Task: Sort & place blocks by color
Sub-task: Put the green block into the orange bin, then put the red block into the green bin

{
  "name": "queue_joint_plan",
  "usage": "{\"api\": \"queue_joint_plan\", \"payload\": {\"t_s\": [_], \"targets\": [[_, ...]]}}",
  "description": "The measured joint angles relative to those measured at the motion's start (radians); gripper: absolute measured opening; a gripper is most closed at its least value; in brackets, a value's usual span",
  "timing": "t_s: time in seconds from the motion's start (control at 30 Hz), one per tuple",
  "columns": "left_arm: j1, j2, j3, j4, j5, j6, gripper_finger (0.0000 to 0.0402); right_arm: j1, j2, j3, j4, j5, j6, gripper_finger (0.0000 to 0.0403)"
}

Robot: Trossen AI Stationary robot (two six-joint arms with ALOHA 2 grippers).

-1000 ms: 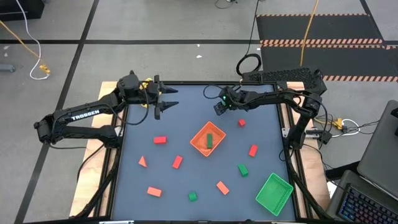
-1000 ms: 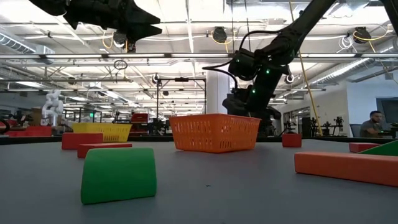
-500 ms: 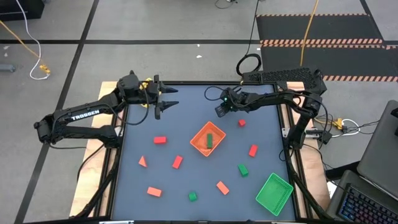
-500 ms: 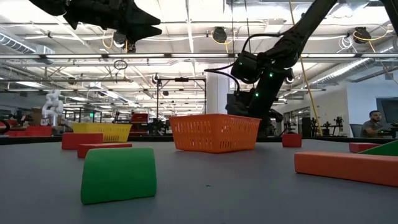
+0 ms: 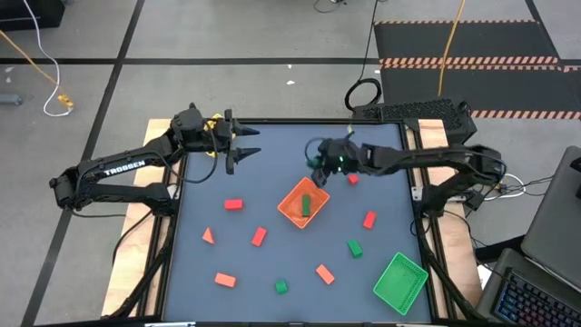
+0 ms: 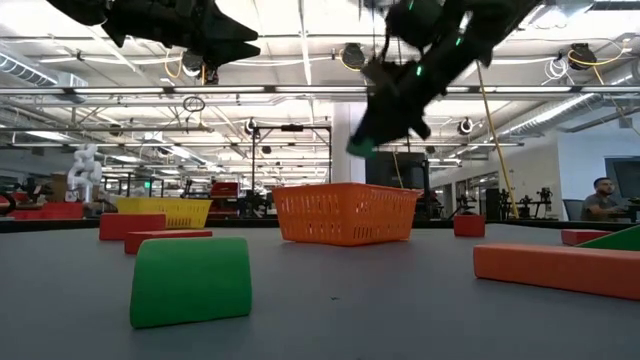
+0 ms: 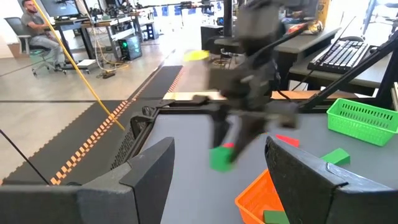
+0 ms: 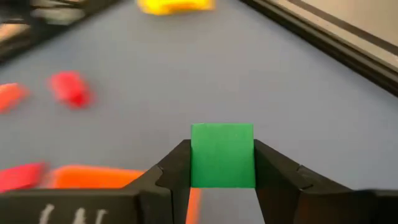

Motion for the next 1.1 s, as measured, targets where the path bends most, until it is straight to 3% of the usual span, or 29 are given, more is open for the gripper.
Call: {"api": "queue_joint_plan", "payload": {"t_s": [0.17,0.33,0.57,1.1], "targets": [[0.000,0.000,0.000,0.002,0.000,-0.011,0.0251,0.130,-0.037,0.000,-0.001,0.002,0.022,0.0138],[0.000,0.000,0.000,0.003,0.000,-0.025,0.0250,0.190,0.013,0.000,-0.005,0.002,0.066,0.0144],[0.000,0.000,0.000,0.002,0.000,-0.025,0.0250,0.202,0.080,0.000,-0.010,0.001,0.090,0.0140],[0.000,0.000,0.000,0.001,0.000,-0.019,0.0250,0.200,0.069,0.000,-0.025,0.005,0.090,0.0229]]}}
